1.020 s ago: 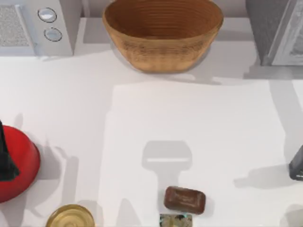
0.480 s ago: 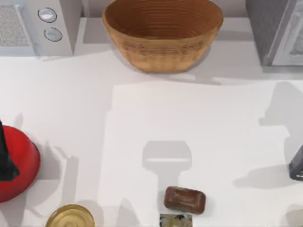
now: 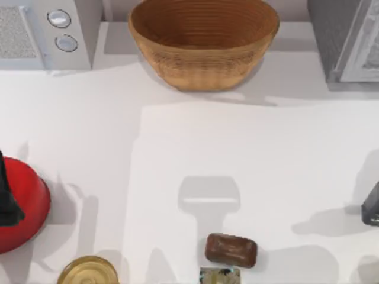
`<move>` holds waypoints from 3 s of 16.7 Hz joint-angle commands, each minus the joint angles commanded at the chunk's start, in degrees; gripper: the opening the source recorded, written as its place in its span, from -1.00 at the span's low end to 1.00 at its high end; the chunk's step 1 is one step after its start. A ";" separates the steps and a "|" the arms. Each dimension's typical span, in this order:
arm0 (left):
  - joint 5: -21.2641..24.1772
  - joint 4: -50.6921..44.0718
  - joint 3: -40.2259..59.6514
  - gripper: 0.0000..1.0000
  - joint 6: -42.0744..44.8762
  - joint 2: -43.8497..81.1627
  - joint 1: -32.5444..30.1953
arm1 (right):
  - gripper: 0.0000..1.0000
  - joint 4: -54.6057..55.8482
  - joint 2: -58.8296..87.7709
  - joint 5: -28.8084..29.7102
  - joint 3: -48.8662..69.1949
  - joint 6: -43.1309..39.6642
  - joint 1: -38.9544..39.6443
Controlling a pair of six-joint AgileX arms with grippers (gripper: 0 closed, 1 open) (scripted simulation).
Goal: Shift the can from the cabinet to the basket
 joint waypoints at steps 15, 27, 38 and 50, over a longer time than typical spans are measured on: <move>0.00 0.00 0.00 1.00 0.00 0.00 0.00 | -1.00 6.00 -1.76 1.41 -4.71 0.08 1.38; 0.00 0.00 0.00 1.00 0.00 0.00 0.00 | -1.00 20.94 64.12 20.94 46.71 0.44 20.26; 0.00 0.00 0.00 1.00 0.00 0.00 0.00 | -1.00 32.65 117.99 35.91 86.71 0.80 34.68; 0.00 0.00 0.00 1.00 0.00 0.00 0.00 | -1.00 32.66 124.73 35.90 93.28 0.82 34.55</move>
